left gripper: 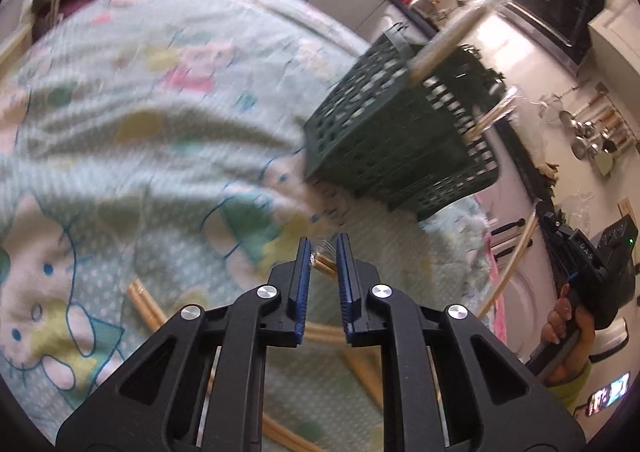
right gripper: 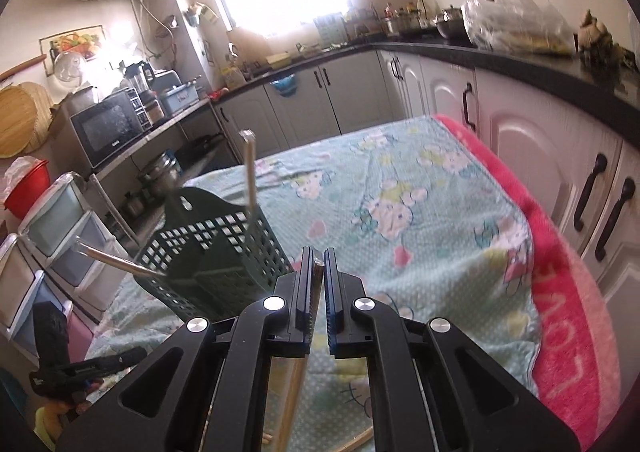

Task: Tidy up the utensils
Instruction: 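Lift the left tool's chopstick above the caddy while the right tool carries its own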

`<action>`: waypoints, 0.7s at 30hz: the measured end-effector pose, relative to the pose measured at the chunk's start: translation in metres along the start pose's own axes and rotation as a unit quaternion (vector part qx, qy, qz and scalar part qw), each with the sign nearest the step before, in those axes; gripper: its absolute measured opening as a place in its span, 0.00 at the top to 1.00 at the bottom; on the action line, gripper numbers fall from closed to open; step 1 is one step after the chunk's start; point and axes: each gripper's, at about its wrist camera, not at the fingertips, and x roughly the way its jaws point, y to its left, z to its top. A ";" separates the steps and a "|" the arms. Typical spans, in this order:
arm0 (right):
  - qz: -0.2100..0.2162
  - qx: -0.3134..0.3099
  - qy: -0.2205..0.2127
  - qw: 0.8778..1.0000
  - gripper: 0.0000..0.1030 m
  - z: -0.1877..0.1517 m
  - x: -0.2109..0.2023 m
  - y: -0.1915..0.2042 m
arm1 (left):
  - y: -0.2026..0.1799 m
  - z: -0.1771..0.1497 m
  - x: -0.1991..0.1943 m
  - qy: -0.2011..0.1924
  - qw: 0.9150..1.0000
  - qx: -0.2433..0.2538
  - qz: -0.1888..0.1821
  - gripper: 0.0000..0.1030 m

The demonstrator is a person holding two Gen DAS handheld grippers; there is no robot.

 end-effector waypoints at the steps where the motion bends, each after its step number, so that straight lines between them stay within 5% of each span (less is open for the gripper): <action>1: 0.003 -0.004 -0.005 1.000 0.95 0.002 -0.003 0.002 | -0.007 0.004 -0.004 -0.008 1.000 0.009 -0.002 0.93; 21: 0.022 -0.048 -0.061 0.997 0.95 0.022 -0.047 0.032 | -0.121 0.045 -0.046 -0.075 0.987 0.138 -0.045 0.97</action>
